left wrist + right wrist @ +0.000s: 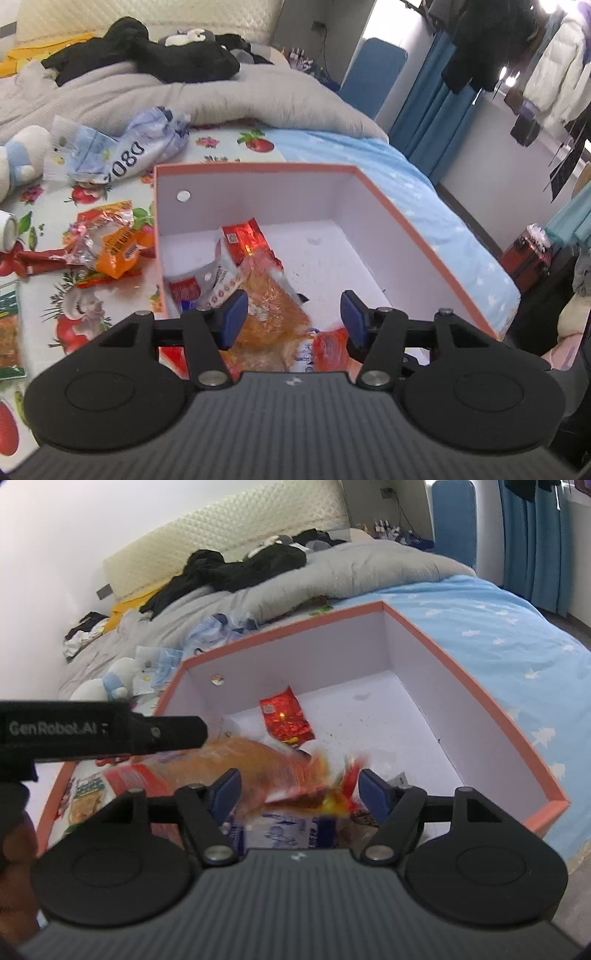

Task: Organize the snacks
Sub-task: 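Carry both packets over the deep box and open both grippers, then withdraw both grippers from the box over the remaining snacks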

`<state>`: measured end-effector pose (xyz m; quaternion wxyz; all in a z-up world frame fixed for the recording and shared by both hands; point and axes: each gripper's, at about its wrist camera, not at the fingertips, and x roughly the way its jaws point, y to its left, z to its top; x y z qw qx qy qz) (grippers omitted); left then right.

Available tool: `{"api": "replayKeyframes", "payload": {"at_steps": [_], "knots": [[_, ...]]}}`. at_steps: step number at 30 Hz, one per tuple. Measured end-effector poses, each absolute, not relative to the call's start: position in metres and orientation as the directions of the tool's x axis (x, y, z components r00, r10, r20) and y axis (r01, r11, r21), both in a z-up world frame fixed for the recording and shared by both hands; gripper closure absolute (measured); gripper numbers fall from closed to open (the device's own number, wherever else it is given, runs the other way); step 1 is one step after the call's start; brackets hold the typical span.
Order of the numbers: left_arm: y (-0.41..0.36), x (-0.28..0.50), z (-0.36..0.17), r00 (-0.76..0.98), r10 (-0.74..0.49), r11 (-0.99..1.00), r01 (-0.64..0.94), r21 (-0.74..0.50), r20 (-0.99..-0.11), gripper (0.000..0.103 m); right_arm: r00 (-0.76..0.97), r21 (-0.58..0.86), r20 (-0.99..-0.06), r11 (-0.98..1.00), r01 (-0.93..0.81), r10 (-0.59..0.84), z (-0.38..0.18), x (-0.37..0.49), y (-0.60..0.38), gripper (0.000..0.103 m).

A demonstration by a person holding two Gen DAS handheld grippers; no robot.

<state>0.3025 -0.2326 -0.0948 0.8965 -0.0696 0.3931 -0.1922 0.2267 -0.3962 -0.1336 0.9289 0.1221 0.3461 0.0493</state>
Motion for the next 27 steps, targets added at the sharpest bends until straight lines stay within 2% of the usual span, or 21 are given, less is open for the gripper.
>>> {"api": "replayKeyframes", "payload": {"at_steps": [1,3,4,15,27], "knots": [[-0.229,0.298,-0.090,0.618,-0.403,0.915,0.292,-0.279,-0.676,0.041,0.760,0.265,-0.626,0.964,-0.006,0.176,-0.130,0.224,-0.396,0.028],[-0.222,0.290,-0.080,0.635,-0.405,0.914,0.293,-0.280,-0.658,0.041,0.770,0.263,-0.616,0.965,0.000,0.168,-0.123,0.217,-0.394,0.018],[-0.218,0.284,-0.075,0.643,-0.406,0.914,0.293,-0.281,-0.650,0.041,0.774,0.258,-0.612,0.966,0.001,0.162,-0.119,0.213,-0.393,0.018],[-0.156,0.213,-0.024,0.741,-0.381,0.924,0.291,-0.247,-0.552,0.041,0.825,0.254,-0.532,0.966,-0.059,0.190,-0.087,0.169,-0.365,0.018],[-0.089,0.154,-0.019,0.798,-0.317,0.941,0.197,-0.276,-0.512,0.041,0.860,0.260,-0.451,0.957,-0.131,0.241,-0.066,0.131,-0.326,0.018]]}}
